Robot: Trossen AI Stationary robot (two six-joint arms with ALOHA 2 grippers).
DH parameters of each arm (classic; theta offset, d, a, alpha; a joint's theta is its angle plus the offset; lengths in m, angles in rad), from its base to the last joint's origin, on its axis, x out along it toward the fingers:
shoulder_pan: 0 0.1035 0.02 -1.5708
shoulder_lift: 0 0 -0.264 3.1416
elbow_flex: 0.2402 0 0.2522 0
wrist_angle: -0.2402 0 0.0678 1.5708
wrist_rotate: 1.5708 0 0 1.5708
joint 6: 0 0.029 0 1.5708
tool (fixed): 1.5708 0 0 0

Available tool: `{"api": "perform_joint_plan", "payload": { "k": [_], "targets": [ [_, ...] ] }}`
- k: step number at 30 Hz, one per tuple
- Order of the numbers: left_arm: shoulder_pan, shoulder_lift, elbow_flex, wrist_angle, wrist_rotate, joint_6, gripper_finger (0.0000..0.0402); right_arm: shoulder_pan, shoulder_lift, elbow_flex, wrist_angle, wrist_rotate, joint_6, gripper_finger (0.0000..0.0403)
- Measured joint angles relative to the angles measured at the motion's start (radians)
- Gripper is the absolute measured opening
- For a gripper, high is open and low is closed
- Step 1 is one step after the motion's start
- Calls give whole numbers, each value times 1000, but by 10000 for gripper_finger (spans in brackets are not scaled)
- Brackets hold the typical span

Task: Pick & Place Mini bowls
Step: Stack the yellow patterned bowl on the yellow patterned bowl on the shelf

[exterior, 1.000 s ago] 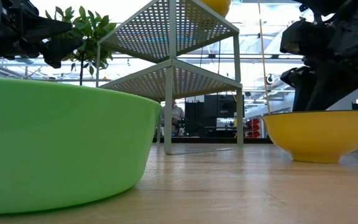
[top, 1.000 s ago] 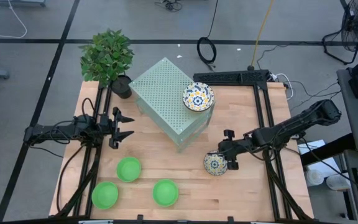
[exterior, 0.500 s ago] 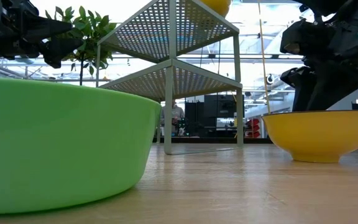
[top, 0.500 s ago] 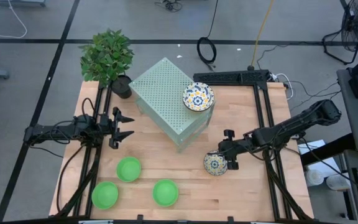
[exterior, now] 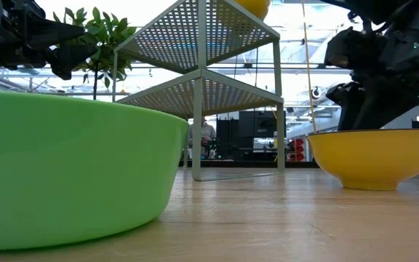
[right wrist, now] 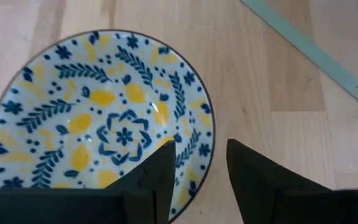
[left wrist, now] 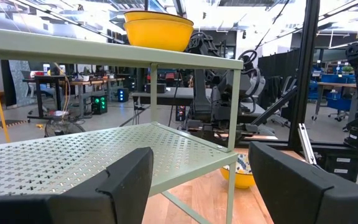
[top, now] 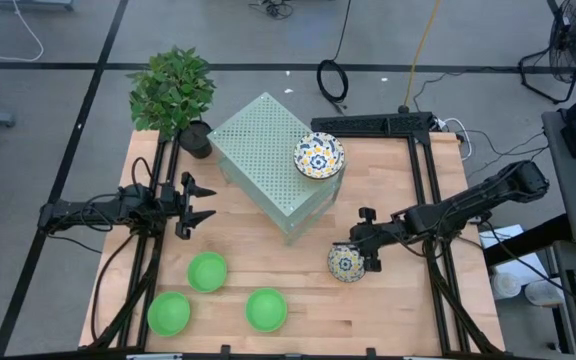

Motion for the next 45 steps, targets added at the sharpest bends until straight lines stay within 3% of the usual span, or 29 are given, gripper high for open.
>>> {"api": "perform_joint_plan", "payload": {
  "k": [23, 39, 45],
  "targets": [
    [0, 0, 0, 0, 0, 0, 269, -36, 71, 0, 47, -1, 42, 130],
    [0, 0, 0, 0, 0, 0, 269, -50, 76, 0, 38, -130, 108, 130],
    [0, 0, 0, 0, 0, 0, 269, -57, 76, 0, 39, -134, 112, 130]
  ]
}}
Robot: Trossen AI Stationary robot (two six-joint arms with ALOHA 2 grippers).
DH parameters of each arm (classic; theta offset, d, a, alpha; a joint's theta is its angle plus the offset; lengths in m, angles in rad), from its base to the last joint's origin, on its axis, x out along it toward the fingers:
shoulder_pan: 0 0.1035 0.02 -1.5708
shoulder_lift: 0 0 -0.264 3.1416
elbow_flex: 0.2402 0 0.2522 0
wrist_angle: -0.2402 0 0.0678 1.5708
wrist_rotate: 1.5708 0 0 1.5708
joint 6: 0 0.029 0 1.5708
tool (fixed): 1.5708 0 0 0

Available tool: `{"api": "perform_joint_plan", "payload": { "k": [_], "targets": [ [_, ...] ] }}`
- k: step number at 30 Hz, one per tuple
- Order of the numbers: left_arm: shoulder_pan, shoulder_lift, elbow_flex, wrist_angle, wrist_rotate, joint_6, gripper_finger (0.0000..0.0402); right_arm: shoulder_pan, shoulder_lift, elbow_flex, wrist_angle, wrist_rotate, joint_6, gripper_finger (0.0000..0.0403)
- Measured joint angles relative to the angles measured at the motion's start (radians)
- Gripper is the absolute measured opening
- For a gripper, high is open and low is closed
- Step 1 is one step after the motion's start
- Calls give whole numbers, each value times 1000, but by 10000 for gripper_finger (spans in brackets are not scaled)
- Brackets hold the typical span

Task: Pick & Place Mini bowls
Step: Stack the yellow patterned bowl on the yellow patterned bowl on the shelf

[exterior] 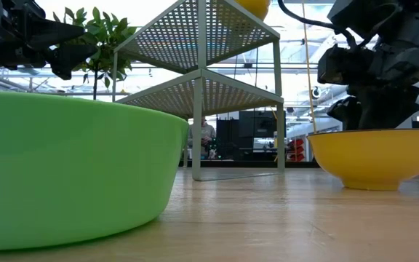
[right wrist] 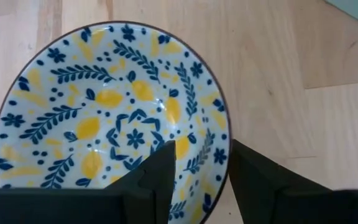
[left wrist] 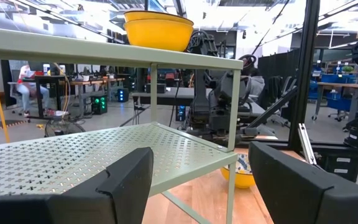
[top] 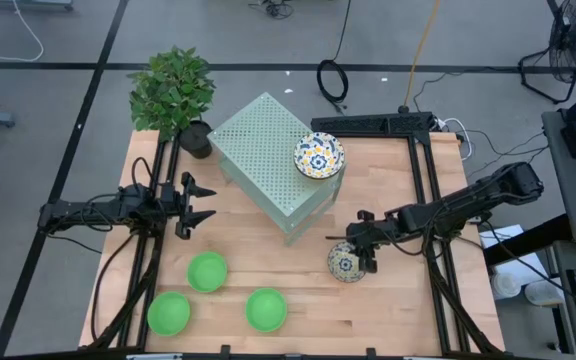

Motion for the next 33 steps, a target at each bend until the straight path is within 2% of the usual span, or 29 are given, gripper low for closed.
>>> {"api": "perform_joint_plan", "payload": {
  "k": [26, 33],
  "targets": [
    [0, 0, 0, 0, 0, 0, 269, -14, 0, 0, -2, 26, -7, 130],
    [0, 0, 0, 0, 0, 0, 269, -14, 0, 1, -72, 26, 29, 130]
  ]
}}
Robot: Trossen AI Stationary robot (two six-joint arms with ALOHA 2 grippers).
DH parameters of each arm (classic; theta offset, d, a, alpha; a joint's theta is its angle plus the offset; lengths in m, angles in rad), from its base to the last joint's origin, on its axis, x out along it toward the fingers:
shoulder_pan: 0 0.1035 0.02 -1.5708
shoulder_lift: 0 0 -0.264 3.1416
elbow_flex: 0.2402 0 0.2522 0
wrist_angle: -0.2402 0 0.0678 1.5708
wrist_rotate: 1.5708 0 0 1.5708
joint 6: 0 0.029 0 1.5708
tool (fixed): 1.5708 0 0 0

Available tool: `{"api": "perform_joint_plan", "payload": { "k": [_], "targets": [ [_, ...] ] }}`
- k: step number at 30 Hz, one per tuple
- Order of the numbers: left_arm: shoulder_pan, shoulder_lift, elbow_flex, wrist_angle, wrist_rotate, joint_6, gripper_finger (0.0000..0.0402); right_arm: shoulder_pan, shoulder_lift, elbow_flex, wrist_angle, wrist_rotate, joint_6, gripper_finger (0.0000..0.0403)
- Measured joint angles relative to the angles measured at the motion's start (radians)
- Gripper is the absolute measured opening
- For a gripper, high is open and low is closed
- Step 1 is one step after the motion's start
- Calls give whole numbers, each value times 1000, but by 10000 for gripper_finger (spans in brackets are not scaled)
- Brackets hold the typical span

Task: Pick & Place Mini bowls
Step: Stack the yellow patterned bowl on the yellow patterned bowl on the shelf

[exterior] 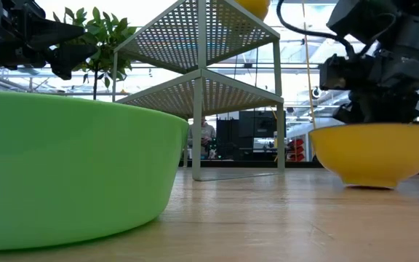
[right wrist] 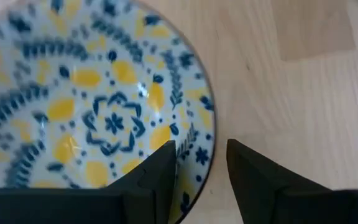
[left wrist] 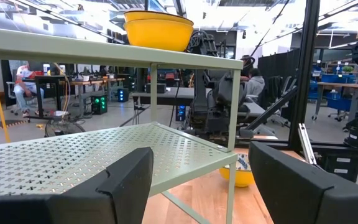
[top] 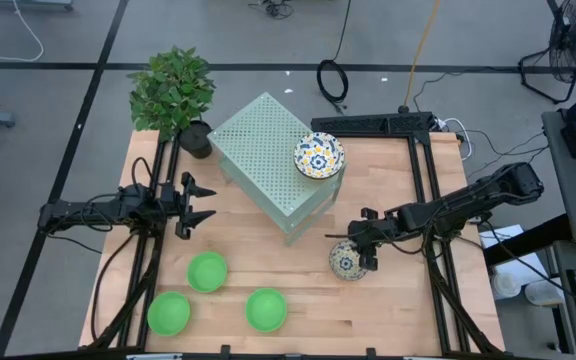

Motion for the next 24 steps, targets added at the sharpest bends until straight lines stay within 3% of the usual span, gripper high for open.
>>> {"api": "perform_joint_plan", "payload": {
  "k": [24],
  "targets": [
    [0, 0, 0, 0, 0, 0, 269, -13, -3, 0, 23, -51, 43, 130]
  ]
}}
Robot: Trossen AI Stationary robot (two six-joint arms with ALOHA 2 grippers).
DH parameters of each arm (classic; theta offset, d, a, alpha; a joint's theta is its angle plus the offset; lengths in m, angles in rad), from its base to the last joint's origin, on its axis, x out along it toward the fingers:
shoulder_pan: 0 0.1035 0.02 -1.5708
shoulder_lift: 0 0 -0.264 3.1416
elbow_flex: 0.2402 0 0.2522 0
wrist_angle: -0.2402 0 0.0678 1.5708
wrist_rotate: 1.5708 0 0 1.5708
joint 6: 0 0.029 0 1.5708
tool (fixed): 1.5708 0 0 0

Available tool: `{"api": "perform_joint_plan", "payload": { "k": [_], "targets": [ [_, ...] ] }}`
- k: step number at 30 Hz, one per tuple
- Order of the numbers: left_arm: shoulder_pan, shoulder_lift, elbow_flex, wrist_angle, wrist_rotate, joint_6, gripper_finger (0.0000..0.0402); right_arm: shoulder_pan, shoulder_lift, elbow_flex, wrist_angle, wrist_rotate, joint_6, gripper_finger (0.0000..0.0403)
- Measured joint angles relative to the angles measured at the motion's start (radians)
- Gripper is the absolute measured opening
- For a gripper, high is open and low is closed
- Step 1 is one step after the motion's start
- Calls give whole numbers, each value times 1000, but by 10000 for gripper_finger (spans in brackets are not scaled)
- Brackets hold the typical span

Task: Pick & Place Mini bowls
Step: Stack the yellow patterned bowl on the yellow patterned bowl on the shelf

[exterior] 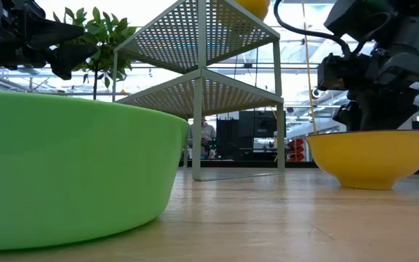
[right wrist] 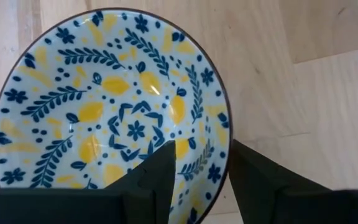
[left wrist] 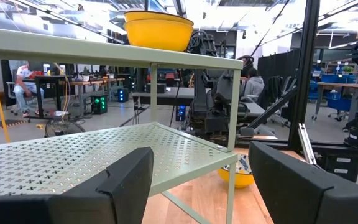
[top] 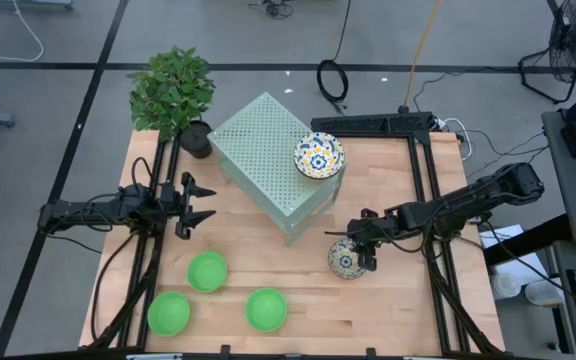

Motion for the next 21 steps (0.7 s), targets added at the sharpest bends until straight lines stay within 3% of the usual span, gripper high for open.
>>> {"api": "perform_joint_plan", "payload": {
  "k": [21],
  "targets": [
    [0, 0, 0, 0, 0, 0, 269, -32, 0, 0, 0, 1, -26, 130]
  ]
}}
